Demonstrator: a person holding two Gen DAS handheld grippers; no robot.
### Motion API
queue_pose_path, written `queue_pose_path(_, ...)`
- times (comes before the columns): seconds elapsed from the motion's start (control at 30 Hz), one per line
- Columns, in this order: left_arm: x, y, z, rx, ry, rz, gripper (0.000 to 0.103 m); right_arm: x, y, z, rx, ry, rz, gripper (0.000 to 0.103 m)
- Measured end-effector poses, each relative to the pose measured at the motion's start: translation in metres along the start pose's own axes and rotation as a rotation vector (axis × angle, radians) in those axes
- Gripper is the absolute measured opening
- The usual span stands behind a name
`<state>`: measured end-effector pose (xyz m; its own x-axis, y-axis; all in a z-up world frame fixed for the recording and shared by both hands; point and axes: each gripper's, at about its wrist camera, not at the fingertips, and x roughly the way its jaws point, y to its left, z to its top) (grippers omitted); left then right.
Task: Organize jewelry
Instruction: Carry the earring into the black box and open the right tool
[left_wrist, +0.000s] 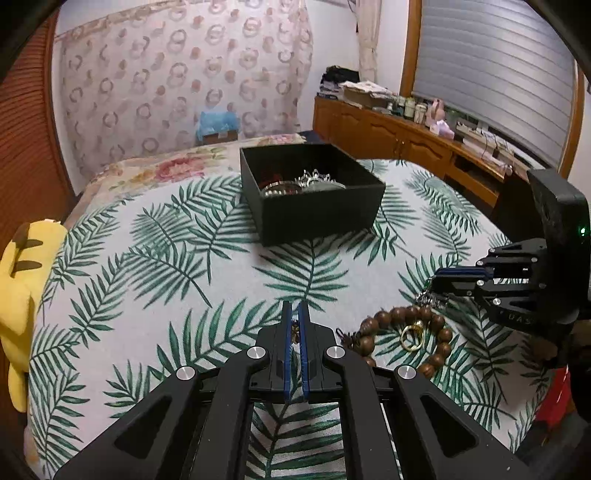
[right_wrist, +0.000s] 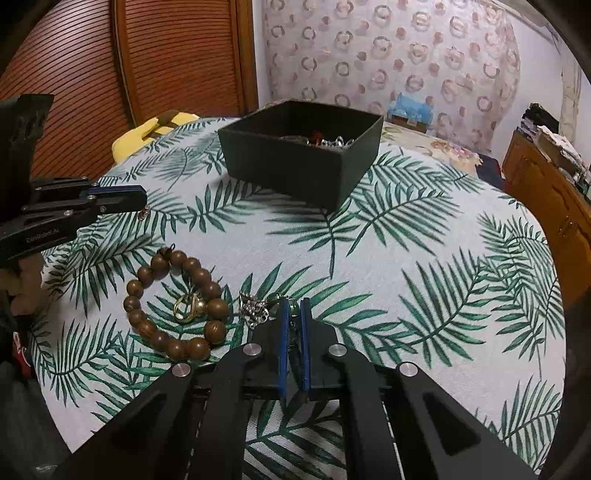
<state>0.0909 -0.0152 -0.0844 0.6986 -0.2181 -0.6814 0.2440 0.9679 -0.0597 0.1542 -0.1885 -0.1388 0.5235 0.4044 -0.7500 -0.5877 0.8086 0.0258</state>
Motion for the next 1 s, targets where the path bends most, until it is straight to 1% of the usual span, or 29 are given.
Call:
queue_pose_path(0.13,-0.005,-0.001,0.008,0.0,-0.021,0.001,0.003,-0.011,0.0,0.009,-0.005,-0.034,-0.005,0.007)
queue_pose_path(0.3,-0.007,-0.004,0.019,0.005,-0.046,-0.012,0.003,-0.029,0.001,0.029,-0.031,-0.087,-0.02,0.007)
queue_pose_path(0.43,-0.006,-0.003,0.028,0.004,-0.061,-0.023,0.003,-0.039,0.001,0.043,-0.045,-0.124,-0.011,0.007)
queue_pose_path(0.53,-0.007,-0.004,0.033,0.015,-0.078,-0.024,0.003,-0.039,0.0,0.053,-0.059,-0.141,0.017,0.007)
queue_pose_path(0.73,-0.008,-0.001,0.046,0.011,-0.099,-0.035,0.003,-0.034,0.001,0.071,-0.078,-0.153,0.038,0.007)
queue_pose_path(1.0,0.001,0.008,0.066,0.005,-0.119,-0.026,0.003,-0.038,-0.004,0.102,-0.102,-0.22,0.04,0.007)
